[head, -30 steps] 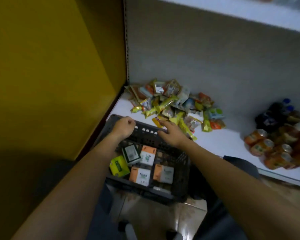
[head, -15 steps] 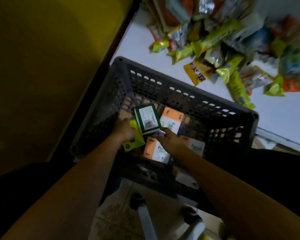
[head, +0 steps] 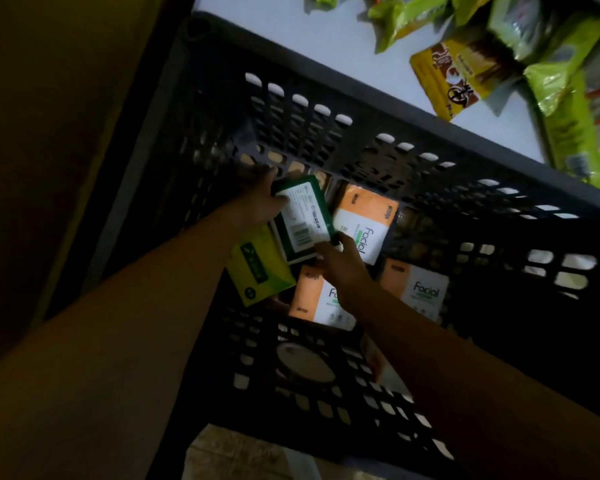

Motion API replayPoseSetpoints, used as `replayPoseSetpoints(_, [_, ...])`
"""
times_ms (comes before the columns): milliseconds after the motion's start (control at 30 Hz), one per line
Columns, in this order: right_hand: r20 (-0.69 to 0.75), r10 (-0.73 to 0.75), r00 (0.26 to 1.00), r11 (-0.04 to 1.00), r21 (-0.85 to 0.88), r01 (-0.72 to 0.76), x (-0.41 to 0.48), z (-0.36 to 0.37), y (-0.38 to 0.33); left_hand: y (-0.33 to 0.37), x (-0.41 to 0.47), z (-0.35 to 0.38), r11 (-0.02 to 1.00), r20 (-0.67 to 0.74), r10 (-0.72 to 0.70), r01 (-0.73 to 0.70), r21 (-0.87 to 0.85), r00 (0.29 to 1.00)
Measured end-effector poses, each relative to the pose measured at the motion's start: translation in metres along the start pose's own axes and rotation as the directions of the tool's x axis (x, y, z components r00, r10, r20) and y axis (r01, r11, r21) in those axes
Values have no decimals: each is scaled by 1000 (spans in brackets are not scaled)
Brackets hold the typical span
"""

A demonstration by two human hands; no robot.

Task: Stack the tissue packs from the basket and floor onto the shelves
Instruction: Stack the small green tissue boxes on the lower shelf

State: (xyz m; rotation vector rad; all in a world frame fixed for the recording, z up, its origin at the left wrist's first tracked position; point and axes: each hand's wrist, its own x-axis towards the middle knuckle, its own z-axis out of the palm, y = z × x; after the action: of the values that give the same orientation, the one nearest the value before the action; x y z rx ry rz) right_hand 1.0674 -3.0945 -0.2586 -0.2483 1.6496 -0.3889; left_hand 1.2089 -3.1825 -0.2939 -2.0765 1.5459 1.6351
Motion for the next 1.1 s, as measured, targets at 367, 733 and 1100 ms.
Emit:
replayPoseSetpoints(367, [-42, 8, 999, 988, 156, -2, -71, -24, -17, 32, -98, 2, 923, -272, -124, 10, -384, 954])
replayPoseSetpoints(733, [-86, -481, 872, 876, -13, 482, -247, -65, -37, 83, -302, -18, 749, -382, -9, -247, -615, 924])
replayPoseSetpoints(1100, [-59, -808, 587, 589, -35, 807, -389, -97, -41, 146, -443, -29, 549, -678, 235, -671, -498, 696])
